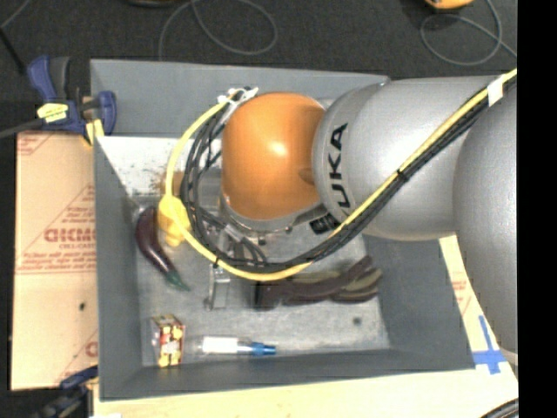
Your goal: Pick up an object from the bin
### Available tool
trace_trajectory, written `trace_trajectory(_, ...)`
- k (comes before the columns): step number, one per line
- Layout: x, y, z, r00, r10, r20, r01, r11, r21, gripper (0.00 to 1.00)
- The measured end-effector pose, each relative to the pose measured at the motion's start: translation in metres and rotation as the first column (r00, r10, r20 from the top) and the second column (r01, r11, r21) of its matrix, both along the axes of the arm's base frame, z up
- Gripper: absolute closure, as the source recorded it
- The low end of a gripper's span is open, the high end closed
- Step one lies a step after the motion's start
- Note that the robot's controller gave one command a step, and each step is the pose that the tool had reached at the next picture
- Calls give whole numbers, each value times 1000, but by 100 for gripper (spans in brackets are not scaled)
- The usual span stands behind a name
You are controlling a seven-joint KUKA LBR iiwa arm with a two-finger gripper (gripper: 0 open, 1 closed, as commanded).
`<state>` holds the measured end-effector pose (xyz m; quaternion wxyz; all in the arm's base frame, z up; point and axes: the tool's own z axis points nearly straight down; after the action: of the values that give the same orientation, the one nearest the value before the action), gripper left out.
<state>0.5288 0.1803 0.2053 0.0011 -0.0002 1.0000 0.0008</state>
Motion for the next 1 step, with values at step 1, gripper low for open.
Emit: trace_trajectory(1, 3, -41, -22, 998, 59, 1, -59, 998, 1, 0)
